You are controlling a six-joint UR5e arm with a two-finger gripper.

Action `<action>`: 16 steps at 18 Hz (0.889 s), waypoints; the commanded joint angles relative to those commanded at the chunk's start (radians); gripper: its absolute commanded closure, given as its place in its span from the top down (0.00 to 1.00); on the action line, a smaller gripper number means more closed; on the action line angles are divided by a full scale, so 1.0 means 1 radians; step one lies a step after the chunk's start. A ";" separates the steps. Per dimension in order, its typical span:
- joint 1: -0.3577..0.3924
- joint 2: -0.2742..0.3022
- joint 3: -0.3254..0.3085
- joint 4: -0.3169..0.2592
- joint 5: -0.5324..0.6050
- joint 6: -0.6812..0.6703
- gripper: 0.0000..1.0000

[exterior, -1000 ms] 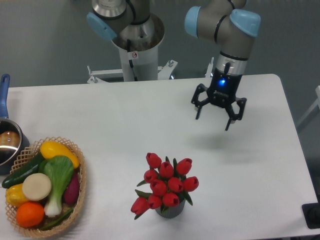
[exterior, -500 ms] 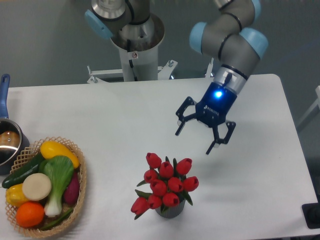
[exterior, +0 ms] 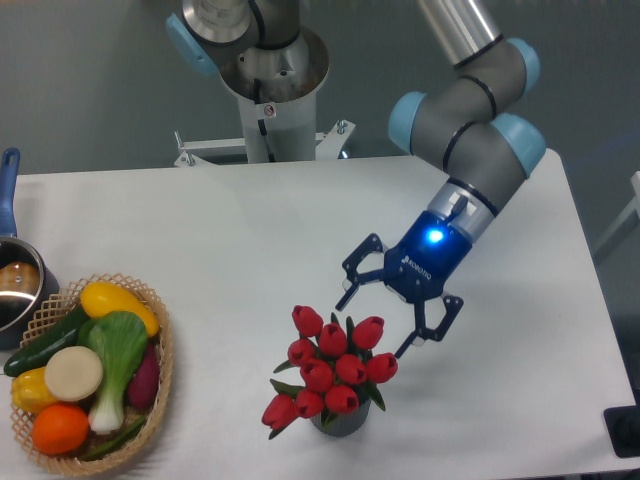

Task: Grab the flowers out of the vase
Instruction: 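Move the open gripper toward the red tulips in the dark vase, then lower the open gripper around the tulip stems above the vase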

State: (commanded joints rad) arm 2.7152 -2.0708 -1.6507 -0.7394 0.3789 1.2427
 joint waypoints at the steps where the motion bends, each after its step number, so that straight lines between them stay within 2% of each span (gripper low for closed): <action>1: -0.008 -0.005 0.011 0.000 0.000 -0.014 1.00; 4: -0.014 -0.017 0.031 0.000 0.000 -0.020 1.00; 9: -0.037 -0.017 0.023 0.000 0.000 -0.022 1.00; 10: -0.040 -0.017 0.025 0.000 0.000 -0.022 0.97; 13: -0.038 -0.015 0.022 0.000 0.006 -0.017 0.25; 14: -0.038 -0.015 0.022 0.000 0.009 -0.016 0.06; 15: -0.038 -0.015 0.026 0.000 0.026 -0.016 0.00; 16: -0.038 -0.012 0.029 0.000 0.050 -0.016 0.00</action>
State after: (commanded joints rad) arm 2.6768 -2.0832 -1.6214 -0.7394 0.4293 1.2272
